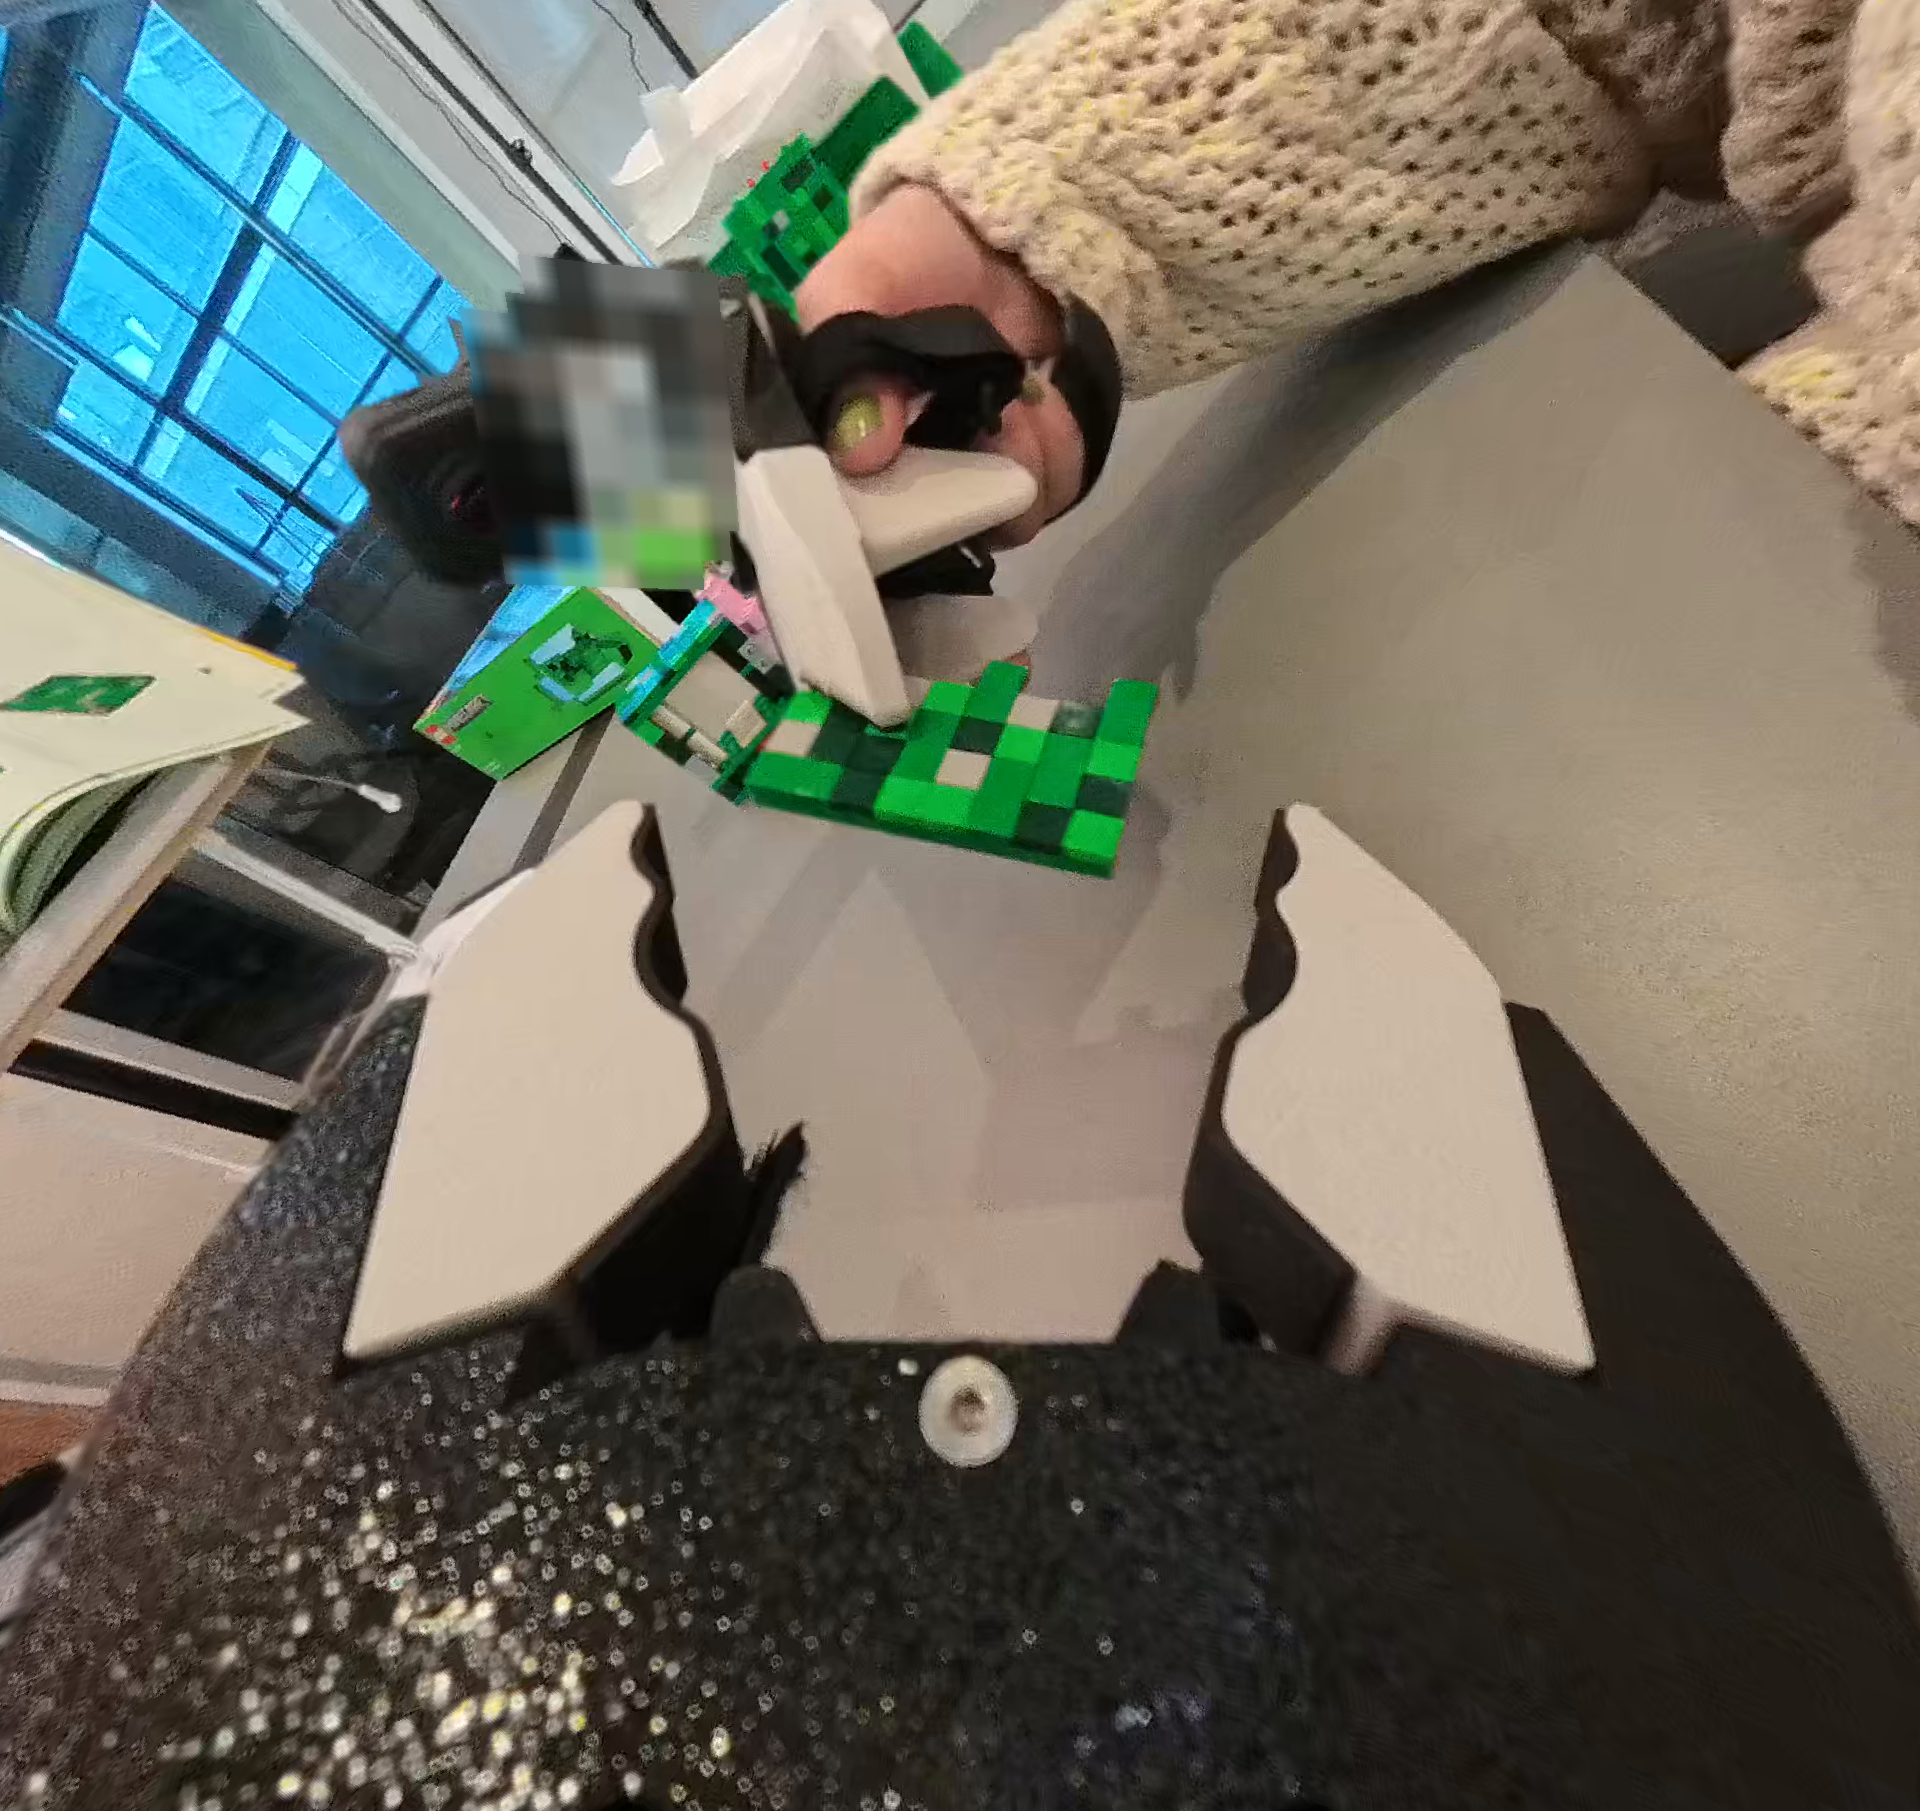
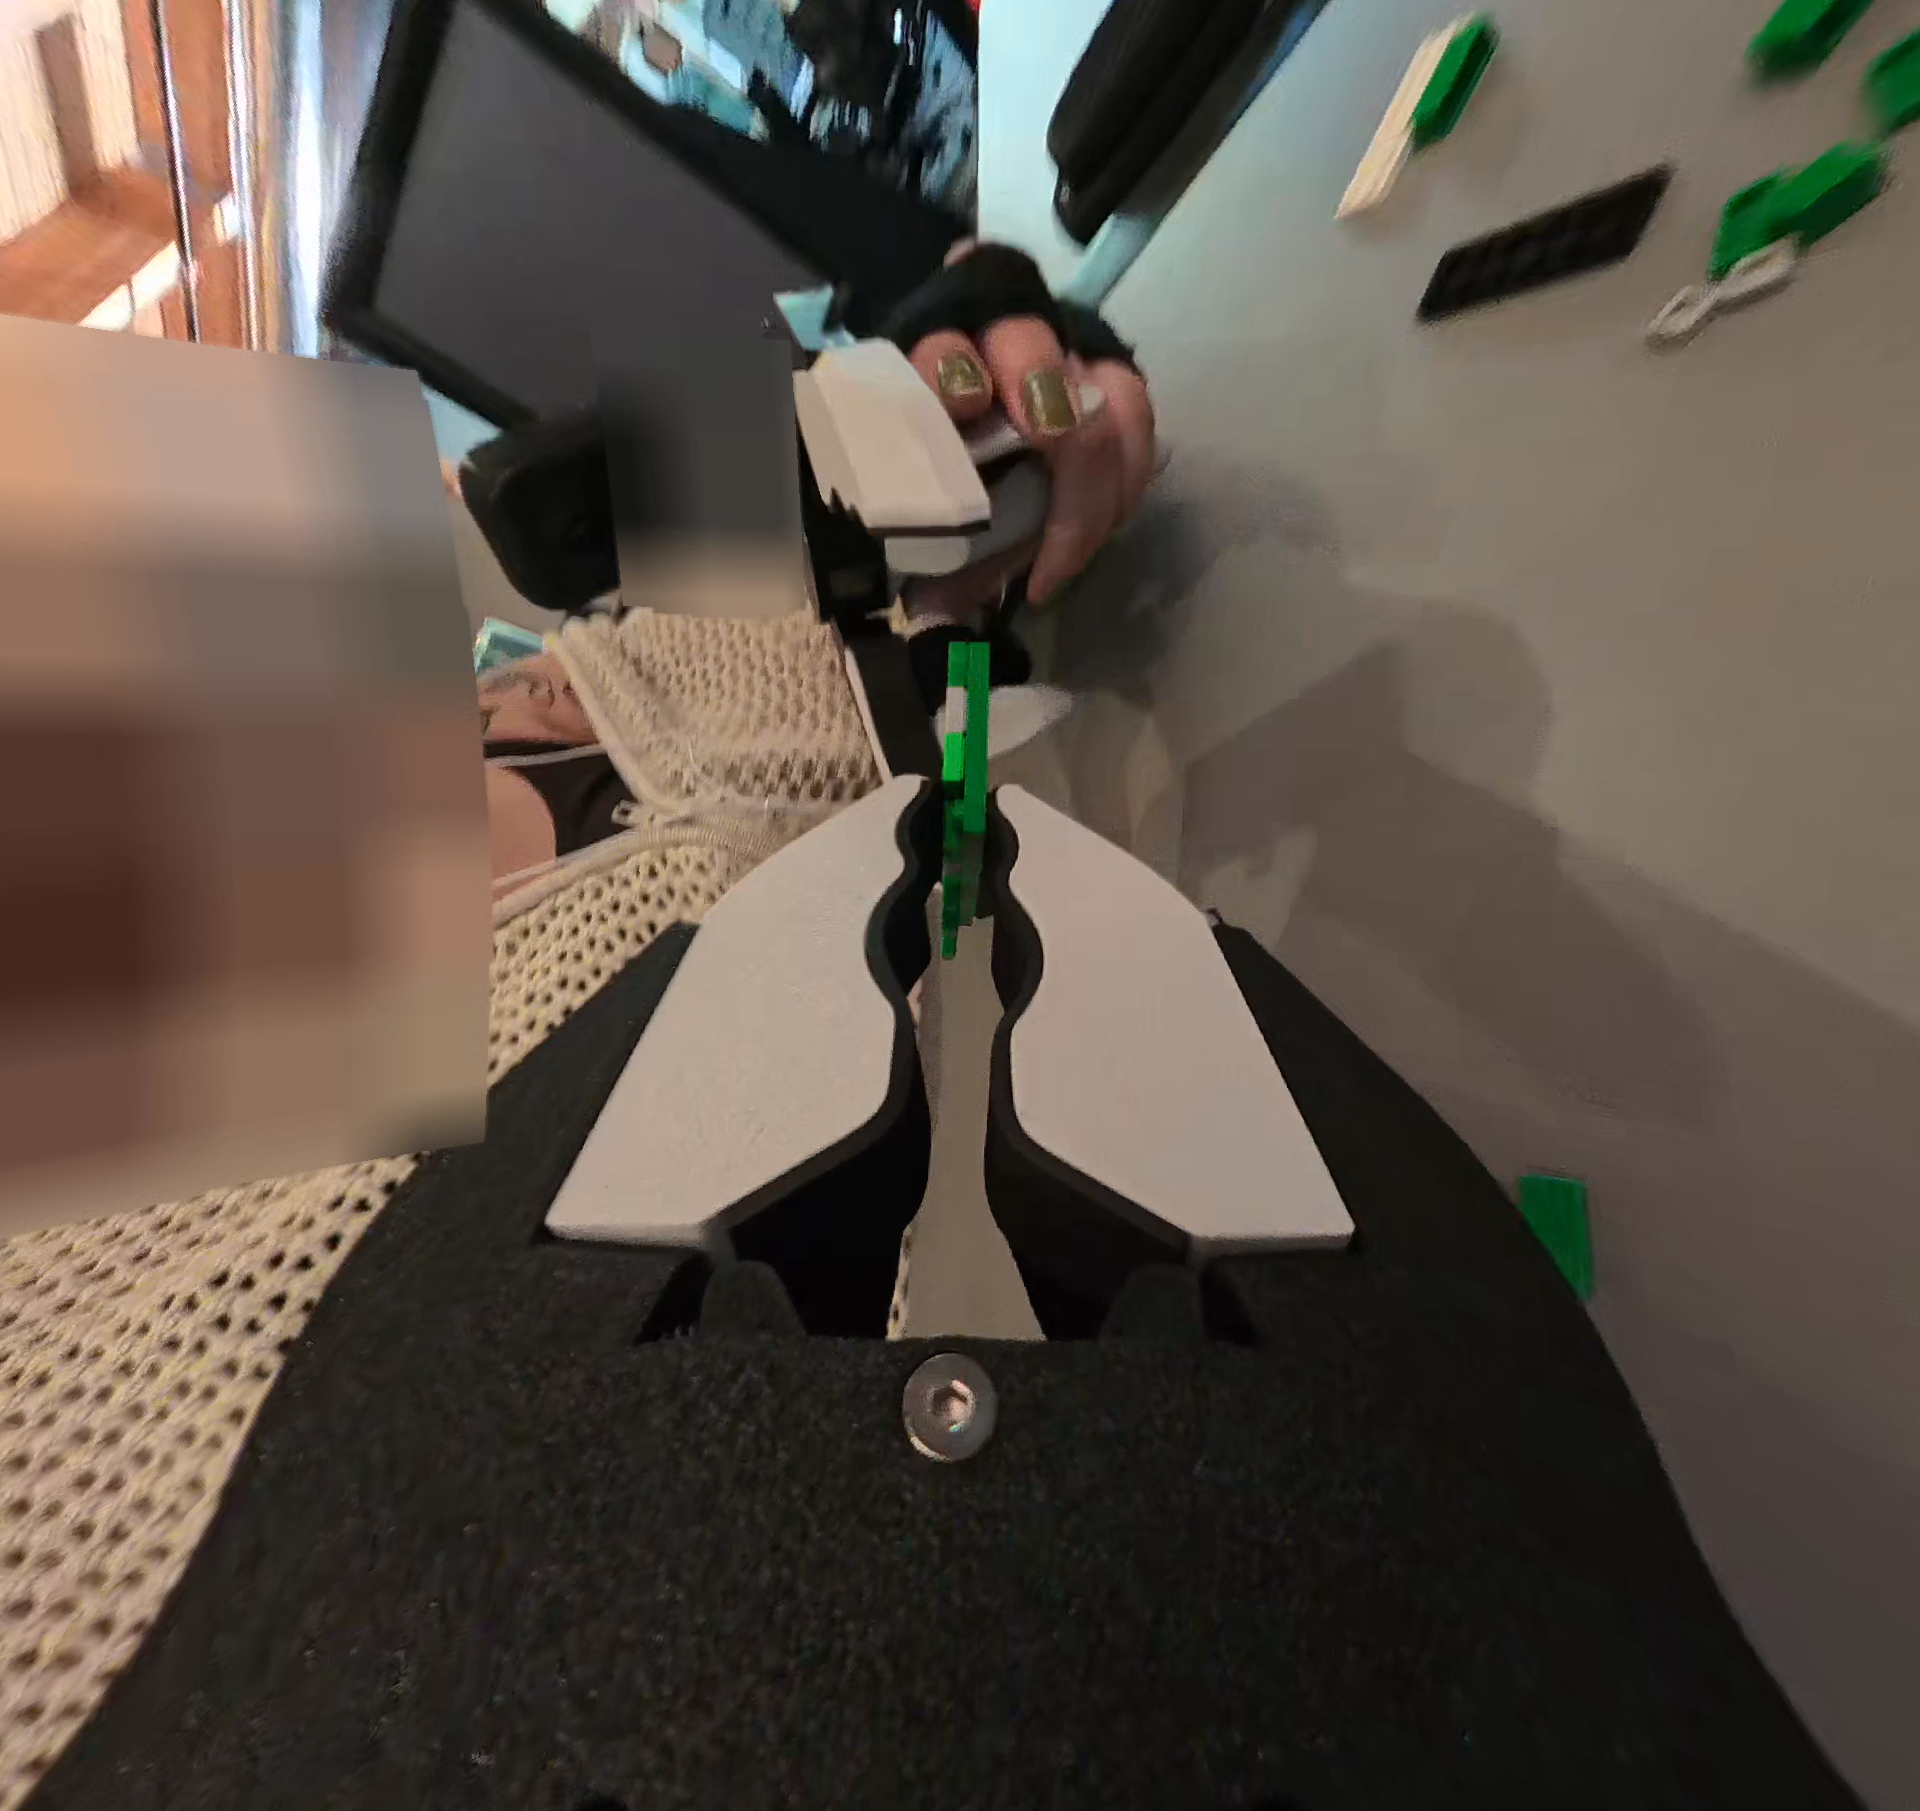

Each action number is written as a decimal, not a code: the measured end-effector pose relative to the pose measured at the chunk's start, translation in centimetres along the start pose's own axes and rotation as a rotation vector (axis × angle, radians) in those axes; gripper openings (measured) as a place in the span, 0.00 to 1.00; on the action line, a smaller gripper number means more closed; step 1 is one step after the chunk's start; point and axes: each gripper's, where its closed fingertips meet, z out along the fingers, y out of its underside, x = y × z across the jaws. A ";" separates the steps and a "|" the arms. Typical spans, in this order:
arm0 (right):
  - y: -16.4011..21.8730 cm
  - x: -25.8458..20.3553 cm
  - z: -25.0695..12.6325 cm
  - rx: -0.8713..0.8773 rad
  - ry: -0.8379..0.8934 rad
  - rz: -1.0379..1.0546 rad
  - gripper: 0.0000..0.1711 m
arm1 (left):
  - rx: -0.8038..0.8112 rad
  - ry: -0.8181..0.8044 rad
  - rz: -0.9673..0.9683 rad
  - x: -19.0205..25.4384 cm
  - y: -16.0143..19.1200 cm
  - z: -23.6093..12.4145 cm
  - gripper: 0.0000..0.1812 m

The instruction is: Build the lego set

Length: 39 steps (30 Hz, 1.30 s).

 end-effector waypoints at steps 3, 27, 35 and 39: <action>1.3 -0.3 1.1 -0.119 -0.035 0.021 0.03 | -0.011 0.015 0.056 1.2 -0.1 0.6 0.54; 4.4 9.0 -5.8 -0.334 0.758 -0.648 0.10 | -0.198 0.066 -0.251 0.4 4.1 0.9 0.42; 3.7 8.7 -5.6 -0.414 0.775 -0.733 0.04 | -0.140 0.077 -0.263 0.8 3.4 1.3 0.42; 0.0 3.5 -4.4 -0.307 0.705 -0.899 0.04 | -0.026 -0.027 -0.263 -0.5 1.5 1.2 0.42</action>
